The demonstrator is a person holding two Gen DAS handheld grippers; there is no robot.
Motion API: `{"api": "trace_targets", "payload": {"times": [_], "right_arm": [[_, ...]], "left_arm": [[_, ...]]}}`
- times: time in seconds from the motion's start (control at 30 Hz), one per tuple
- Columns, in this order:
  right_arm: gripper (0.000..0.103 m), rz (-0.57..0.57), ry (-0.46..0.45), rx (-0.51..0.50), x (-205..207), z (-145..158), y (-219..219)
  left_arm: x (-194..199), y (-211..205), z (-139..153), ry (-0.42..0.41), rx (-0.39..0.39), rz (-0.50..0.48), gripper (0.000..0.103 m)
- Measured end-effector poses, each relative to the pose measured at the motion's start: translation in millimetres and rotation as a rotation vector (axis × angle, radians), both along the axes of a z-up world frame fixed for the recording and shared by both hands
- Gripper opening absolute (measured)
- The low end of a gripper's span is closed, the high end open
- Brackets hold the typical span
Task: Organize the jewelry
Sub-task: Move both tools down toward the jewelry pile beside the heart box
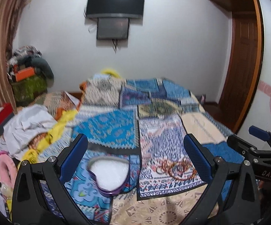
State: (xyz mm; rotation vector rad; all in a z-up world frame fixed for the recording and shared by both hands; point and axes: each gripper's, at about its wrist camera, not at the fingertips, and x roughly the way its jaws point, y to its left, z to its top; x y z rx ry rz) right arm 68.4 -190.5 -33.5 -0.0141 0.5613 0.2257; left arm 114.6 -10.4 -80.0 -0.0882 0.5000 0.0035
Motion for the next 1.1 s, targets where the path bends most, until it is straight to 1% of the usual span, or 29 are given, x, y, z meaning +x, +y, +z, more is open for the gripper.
{"api": "trace_targets", "payload": {"times": [0.13,0.2,0.33,0.47,0.63,0.73,0.83,0.9,0.93,1.0,1.03,1.07,1.1], "right_arm": [[0.101,-0.008,0.057,-0.022,11,-18,-4],[0.101,-0.011,0.089,-0.041,16,-28,-6],[0.101,0.000,0.138,-0.080,26,-45,-8],[0.101,0.044,0.169,-0.088,40,-52,-8],[0.100,0.134,0.235,-0.072,57,-63,-5],[0.100,0.165,0.265,-0.077,62,-70,-2],[0.100,0.192,0.295,-0.073,65,-75,-1],[0.100,0.198,0.298,-0.072,67,-75,0],[0.100,0.207,0.297,-0.072,67,-74,0],[0.094,0.232,0.305,-0.067,70,-73,3],[0.085,0.240,0.311,-0.067,71,-73,5],[0.077,0.251,0.318,-0.068,73,-73,6],[0.074,0.266,0.329,-0.067,74,-74,7]], "left_arm": [[24,-1,-28,0.114,-0.043,-0.025,0.103],[33,-6,-42,0.150,-0.038,-0.032,0.103],[45,-13,-61,0.201,-0.016,-0.053,0.103],[51,-16,-69,0.237,-0.026,-0.082,0.103],[58,-23,-78,0.266,-0.005,-0.113,0.103],[61,-25,-83,0.284,0.003,-0.121,0.103],[62,-25,-87,0.303,-0.008,-0.131,0.103],[64,-25,-89,0.315,-0.015,-0.144,0.100],[65,-26,-90,0.324,-0.019,-0.152,0.096],[67,-26,-92,0.340,-0.035,-0.168,0.087],[68,-26,-93,0.351,-0.046,-0.181,0.084],[69,-26,-94,0.358,-0.056,-0.190,0.079],[70,-26,-94,0.366,-0.065,-0.199,0.073]]}}
